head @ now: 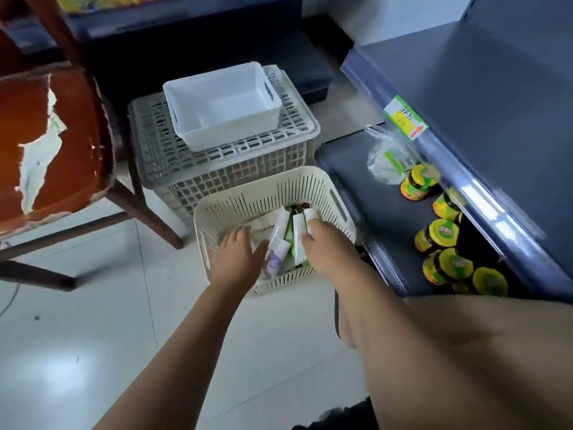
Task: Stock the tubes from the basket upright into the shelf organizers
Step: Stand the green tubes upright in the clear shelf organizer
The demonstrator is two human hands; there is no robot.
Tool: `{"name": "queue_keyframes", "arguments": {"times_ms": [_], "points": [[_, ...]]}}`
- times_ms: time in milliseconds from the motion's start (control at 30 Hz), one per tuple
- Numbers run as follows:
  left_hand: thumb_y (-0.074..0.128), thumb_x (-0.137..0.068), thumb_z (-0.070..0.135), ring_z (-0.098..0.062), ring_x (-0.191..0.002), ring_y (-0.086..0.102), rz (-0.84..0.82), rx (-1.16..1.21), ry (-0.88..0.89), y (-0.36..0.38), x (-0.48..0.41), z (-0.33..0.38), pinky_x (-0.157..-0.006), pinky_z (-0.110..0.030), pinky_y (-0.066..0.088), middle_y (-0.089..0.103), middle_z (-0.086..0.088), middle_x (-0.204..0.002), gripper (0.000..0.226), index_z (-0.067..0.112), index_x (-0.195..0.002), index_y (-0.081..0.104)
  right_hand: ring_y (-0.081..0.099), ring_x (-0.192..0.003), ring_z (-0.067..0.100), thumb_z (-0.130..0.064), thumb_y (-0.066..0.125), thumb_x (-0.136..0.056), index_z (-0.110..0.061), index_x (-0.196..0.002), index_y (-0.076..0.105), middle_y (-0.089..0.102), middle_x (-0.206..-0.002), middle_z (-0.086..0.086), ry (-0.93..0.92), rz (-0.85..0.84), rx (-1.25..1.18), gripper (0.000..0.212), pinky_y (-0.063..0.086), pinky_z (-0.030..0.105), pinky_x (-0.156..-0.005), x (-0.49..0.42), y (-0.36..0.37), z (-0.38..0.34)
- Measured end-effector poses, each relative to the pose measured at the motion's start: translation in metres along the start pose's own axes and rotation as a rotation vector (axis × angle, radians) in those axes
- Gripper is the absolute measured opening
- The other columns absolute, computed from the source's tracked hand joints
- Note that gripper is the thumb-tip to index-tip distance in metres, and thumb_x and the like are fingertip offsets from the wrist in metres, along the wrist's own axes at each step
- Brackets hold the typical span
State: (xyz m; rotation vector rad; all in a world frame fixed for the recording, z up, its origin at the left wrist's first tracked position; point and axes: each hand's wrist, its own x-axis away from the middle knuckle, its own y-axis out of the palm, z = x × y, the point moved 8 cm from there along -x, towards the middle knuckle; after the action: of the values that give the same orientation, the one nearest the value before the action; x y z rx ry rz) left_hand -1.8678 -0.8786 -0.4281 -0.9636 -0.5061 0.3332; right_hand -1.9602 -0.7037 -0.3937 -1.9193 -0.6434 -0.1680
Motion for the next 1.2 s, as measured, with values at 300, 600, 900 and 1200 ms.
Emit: {"name": "queue_keyframes", "arguments": {"times_ms": [300,600,900,1200], "points": [[0.066,-0.093,0.018,-0.015,-0.103,0.062,-0.22,0.3,-0.189,0.108,-0.08,-0.015,-0.085,-0.025,0.045,0.066,-0.002,-0.127,0.036,0.02,-0.129,0.062,0.056,-0.097,0.029,-0.033,0.054,-0.101,-0.008,-0.116,0.065,0.061,-0.114,0.013,0.52,-0.263,-0.369,0.031,0.045,0.03,-0.082,-0.108,0.091,0.041],[0.064,-0.089,0.023,-0.027,-0.107,0.059,-0.381,-0.513,0.327,0.181,-0.157,0.015,-0.069,-0.042,0.047,0.053,-0.001,-0.117,0.028,0.023,-0.115,0.055,0.063,-0.111,0.03,-0.025,0.053,-0.101,-0.011,-0.124,0.063,0.067,-0.122,0.01,0.32,-0.427,-0.017,0.029,0.044,0.034,-0.081,-0.141,0.148,0.044],[0.056,-0.096,0.035,-0.022,-0.09,0.057,-0.427,-0.837,0.399,0.184,-0.181,0.021,-0.049,-0.032,0.032,0.045,0.003,-0.106,0.03,0.022,-0.122,0.061,0.046,-0.134,0.023,-0.025,0.047,-0.092,-0.021,-0.123,0.061,0.059,-0.135,0.003,0.245,-0.448,0.397,0.034,0.035,0.047,-0.102,-0.139,0.138,0.078],[0.059,-0.095,0.015,-0.029,-0.103,0.066,-0.716,-1.173,0.298,0.198,-0.164,0.032,-0.079,-0.04,0.057,0.063,-0.007,-0.108,0.022,0.011,-0.116,0.062,0.045,-0.136,0.026,-0.031,0.054,-0.091,-0.02,-0.133,0.058,0.058,-0.135,0.002,0.219,-0.495,0.484,0.044,0.028,0.053,-0.115,-0.14,0.139,0.083]]}}
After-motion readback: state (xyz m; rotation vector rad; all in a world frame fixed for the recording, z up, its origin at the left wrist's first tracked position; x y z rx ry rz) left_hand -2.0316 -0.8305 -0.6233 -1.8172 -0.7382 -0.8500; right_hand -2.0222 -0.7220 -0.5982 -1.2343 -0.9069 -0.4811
